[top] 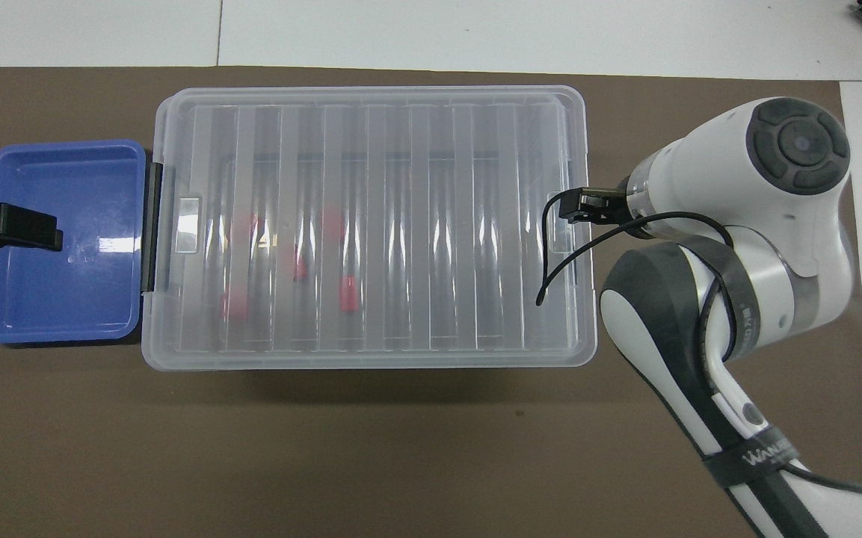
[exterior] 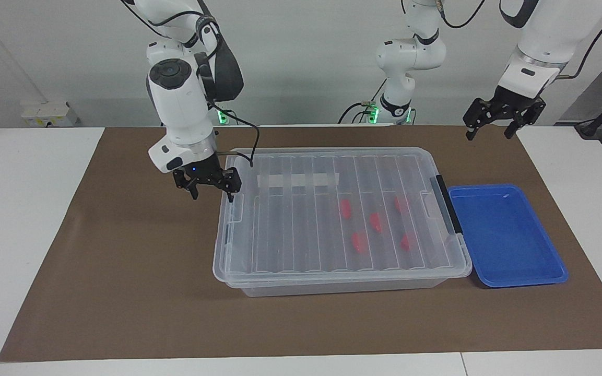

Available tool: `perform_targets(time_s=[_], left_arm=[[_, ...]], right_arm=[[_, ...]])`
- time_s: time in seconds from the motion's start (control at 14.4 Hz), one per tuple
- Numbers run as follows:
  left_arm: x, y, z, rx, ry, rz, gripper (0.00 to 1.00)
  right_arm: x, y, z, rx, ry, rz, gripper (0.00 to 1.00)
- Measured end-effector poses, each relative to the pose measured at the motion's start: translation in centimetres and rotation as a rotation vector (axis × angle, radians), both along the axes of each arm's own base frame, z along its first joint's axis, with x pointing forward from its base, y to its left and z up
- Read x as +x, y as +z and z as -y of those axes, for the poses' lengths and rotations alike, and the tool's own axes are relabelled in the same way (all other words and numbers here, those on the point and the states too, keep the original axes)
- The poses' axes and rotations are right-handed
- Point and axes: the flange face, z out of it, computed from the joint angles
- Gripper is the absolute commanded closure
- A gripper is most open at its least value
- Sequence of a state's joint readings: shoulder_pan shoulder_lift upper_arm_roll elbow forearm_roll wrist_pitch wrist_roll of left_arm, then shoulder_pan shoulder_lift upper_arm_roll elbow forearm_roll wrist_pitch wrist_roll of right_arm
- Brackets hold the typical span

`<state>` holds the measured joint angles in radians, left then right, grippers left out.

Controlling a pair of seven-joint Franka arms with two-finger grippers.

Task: Place red block in blue tray from box
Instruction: 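Move the right gripper to the clear lid's edge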

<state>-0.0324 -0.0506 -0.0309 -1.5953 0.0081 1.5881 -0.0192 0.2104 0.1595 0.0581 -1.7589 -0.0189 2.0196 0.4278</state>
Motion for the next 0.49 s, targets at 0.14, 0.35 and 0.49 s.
perform_targets(time_s=[0.14, 0.35, 0.49], left_arm=[[0.0, 0.0, 0.0, 0.000, 0.000, 0.000, 0.00], [0.0, 0.0, 0.0, 0.000, 0.000, 0.000, 0.00], [0.0, 0.0, 0.0, 0.000, 0.000, 0.000, 0.00]], right_arm=[[-0.3, -1.2, 0.1, -0.004, 0.000, -0.013, 0.03], [-0.5, -1.9, 0.4, -0.009, 0.000, -0.025, 0.03], [-0.5, -1.9, 0.8, -0.012, 0.013, -0.026, 0.03]])
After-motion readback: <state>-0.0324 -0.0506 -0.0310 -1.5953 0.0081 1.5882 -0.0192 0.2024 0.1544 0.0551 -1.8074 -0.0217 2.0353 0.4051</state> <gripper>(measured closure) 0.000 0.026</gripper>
